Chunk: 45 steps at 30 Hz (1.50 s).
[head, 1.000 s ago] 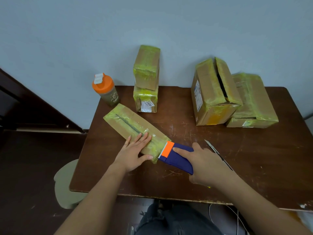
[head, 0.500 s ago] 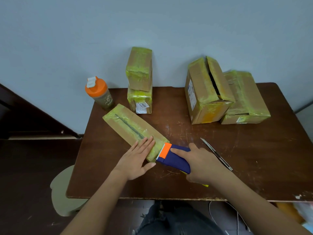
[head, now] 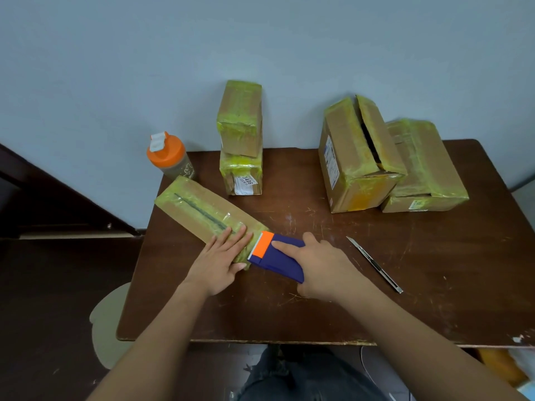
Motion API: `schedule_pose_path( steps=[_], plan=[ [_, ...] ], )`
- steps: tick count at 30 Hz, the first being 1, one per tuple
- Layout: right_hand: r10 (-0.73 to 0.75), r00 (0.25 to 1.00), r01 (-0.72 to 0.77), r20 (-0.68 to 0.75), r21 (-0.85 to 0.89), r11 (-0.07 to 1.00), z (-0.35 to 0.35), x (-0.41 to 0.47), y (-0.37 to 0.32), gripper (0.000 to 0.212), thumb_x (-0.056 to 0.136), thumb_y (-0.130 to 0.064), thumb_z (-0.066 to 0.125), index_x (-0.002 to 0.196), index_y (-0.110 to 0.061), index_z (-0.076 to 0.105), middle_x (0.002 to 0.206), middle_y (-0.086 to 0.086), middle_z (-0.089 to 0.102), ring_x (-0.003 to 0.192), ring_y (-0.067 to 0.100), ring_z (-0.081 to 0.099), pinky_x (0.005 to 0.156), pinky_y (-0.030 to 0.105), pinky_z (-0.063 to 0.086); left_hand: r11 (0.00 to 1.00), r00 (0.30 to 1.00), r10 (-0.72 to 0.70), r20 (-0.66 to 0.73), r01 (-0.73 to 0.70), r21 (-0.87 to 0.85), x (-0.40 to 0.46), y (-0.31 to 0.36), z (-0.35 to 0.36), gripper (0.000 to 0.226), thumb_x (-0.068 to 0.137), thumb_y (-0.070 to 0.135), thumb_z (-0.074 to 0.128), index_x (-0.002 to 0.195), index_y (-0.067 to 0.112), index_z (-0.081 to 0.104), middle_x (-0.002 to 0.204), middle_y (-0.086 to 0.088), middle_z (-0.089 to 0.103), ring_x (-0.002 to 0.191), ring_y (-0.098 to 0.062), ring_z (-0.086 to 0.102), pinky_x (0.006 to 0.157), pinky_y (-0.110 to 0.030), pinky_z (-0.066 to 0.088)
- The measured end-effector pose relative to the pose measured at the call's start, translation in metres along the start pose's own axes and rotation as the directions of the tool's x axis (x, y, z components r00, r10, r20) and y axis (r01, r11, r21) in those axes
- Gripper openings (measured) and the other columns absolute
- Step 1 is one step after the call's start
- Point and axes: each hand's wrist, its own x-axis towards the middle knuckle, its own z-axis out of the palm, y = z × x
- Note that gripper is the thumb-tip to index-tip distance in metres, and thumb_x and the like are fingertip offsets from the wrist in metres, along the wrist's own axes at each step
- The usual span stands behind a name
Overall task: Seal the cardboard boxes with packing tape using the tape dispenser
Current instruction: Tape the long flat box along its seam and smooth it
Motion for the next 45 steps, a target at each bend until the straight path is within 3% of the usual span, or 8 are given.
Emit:
schedule_pose_path(
  steps=[15,23,31,34,38,43,45],
  plan=[
    [0.009,0.999,-0.009,0.032,-0.003,1.000,-0.001,-0.029,0.020,0.096,0.084,-0.044,0.068,0.151,-0.049,-0.001,0.141,0.007,0.029,0.119,0.028,0.047,0.094,0.039,0.048,0.996,0.998,-0.042,0.037,0.039,0.082,0.004,0.003,0.000,0.072,0.102,0.036,0.038,0.147,0.040,-0.018,0.157,0.016,-0.020,0.145,-0.015,-0.021,0.118,-0.040,-0.010],
    [0.051,0.997,-0.048,0.052,-0.063,0.997,-0.005,-0.023,0.011,0.094,0.084,-0.045,0.068,0.152,-0.047,0.004,0.138,0.009,0.034,0.114,0.029,0.051,0.090,0.037,0.048,0.997,0.999,-0.035,0.039,0.032,0.072,0.003,0.007,-0.001,0.072,0.103,0.028,0.038,0.139,0.052,-0.019,0.155,0.013,-0.024,0.143,-0.018,-0.025,0.119,-0.045,-0.010],
    [0.113,0.992,-0.105,0.049,-0.134,0.985,-0.019,-0.013,-0.007,0.079,0.084,-0.044,0.066,0.150,-0.039,0.023,0.134,0.011,0.041,0.112,0.032,0.054,0.089,0.039,0.048,0.998,0.999,-0.034,0.026,0.033,0.045,0.002,0.008,0.000,0.070,0.103,0.028,0.038,0.142,0.053,-0.015,0.157,0.012,-0.022,0.144,-0.019,-0.026,0.118,-0.046,-0.013],
    [0.128,0.987,-0.110,0.096,-0.173,0.979,-0.023,-0.003,-0.016,0.068,0.085,-0.040,0.065,0.144,-0.034,0.034,0.130,0.011,0.046,0.110,0.031,0.055,0.082,0.038,0.047,0.998,1.000,-0.020,0.018,0.019,0.052,0.003,0.007,-0.001,0.070,0.103,0.028,0.038,0.142,0.053,-0.014,0.157,0.012,-0.022,0.143,-0.018,-0.026,0.117,-0.044,-0.014],
    [0.148,0.976,-0.113,0.161,-0.205,0.972,-0.032,0.015,-0.031,0.042,0.083,-0.038,0.063,0.121,-0.023,0.053,0.104,0.004,0.055,0.092,0.025,0.056,0.072,0.035,0.045,0.997,1.000,0.016,-0.002,-0.016,0.080,0.002,0.009,0.001,0.069,0.102,0.028,0.039,0.145,0.051,-0.010,0.156,0.014,-0.023,0.141,-0.017,-0.029,0.115,-0.042,-0.016],
    [0.167,0.960,-0.113,0.225,-0.234,0.966,-0.057,0.033,-0.054,0.024,0.083,-0.030,0.057,0.102,-0.015,0.058,0.088,0.002,0.056,0.083,0.025,0.059,0.066,0.033,0.045,0.999,1.000,0.009,0.017,-0.010,0.053,0.003,0.008,-0.003,0.068,0.102,0.026,0.039,0.147,0.050,-0.006,0.155,0.016,-0.022,0.139,-0.014,-0.029,0.114,-0.041,-0.017],
    [0.194,0.946,-0.132,0.259,-0.238,0.962,-0.063,0.040,-0.061,0.023,0.079,-0.024,0.058,0.099,-0.013,0.058,0.091,0.004,0.058,0.083,0.026,0.060,0.066,0.033,0.047,0.999,1.000,0.012,0.004,-0.012,0.046,0.003,0.008,-0.002,0.069,0.102,0.026,0.041,0.145,0.051,-0.007,0.156,0.016,-0.021,0.139,-0.014,-0.029,0.113,-0.040,-0.017]
  ],
)
